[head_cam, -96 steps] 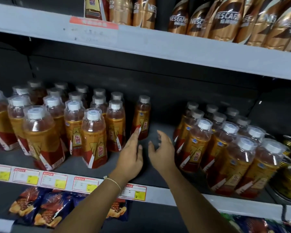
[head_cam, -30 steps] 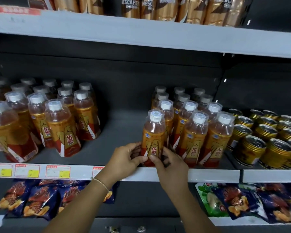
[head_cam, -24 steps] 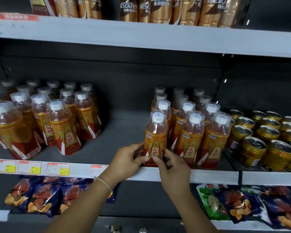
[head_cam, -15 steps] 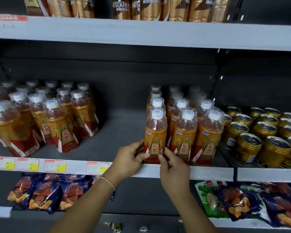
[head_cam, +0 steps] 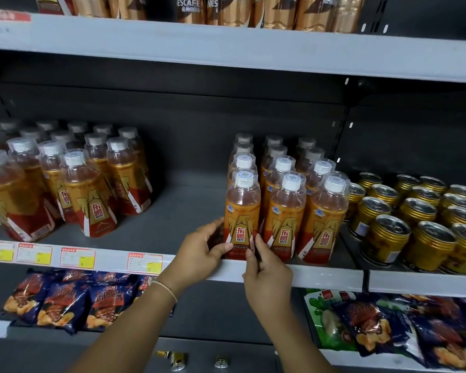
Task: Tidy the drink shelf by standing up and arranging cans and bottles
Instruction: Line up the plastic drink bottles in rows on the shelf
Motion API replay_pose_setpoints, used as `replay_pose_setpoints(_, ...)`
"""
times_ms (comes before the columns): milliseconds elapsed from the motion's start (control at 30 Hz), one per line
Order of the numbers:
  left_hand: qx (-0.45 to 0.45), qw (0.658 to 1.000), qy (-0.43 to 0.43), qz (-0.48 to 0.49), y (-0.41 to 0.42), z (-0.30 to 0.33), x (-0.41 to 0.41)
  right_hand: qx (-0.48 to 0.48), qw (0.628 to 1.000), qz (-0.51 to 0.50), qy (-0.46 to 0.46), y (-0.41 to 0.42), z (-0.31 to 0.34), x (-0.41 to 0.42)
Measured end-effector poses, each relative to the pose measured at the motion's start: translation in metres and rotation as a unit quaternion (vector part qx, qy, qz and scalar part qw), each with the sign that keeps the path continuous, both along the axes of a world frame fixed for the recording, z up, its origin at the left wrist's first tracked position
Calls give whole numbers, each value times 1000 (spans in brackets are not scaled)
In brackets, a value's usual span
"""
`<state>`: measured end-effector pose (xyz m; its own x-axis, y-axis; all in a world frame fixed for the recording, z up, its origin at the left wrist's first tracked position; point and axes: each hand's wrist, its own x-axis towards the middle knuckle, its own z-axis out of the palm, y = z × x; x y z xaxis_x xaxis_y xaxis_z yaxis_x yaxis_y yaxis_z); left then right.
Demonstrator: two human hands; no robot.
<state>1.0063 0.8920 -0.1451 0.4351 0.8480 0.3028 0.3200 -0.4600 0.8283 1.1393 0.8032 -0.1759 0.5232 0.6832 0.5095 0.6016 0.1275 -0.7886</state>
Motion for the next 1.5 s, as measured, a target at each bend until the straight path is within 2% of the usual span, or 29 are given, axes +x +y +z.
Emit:
replay_pose_setpoints(500, 13, 1000, 2, -4, 1, 0, -2, -4, 1000, 9, -6, 2, -3, 1)
replay_pose_setpoints(567, 13, 1000, -3, -11, 1, 1, -3, 17, 1000, 1, -7, 0, -1, -3)
replay_pose_setpoints(733, -12, 1000, -2, -13, 3, 3, -11, 137, 990, 6, 19, -11, 10, -23)
replay_pose_setpoints(867, 21, 996, -47, 74, 13, 12, -39, 158, 986, 52, 23, -5, 23, -44)
replay_pose_setpoints(1000, 45, 983, -130, 120, 23, 31, -74, 146, 985, 94, 13, 14, 38, -75)
replay_pose_setpoints(1100, 115, 971, -128, 169, 30, 40, -107, 135, 983, 124, -3, 34, 44, -101)
replay_pose_setpoints(1233, 232, 934, -96, 253, 38, 46, -153, 108, 983, 148, -30, 63, 44, -142)
replay_pose_setpoints(1367, 231, 923, -105, 290, 50, 42, -197, 34, 984, 167, -45, 95, 40, -177)
replay_pose_setpoints(1500, 181, 927, -97, 313, 61, 32, -228, -97, 971, 215, -41, 130, 37, -202)
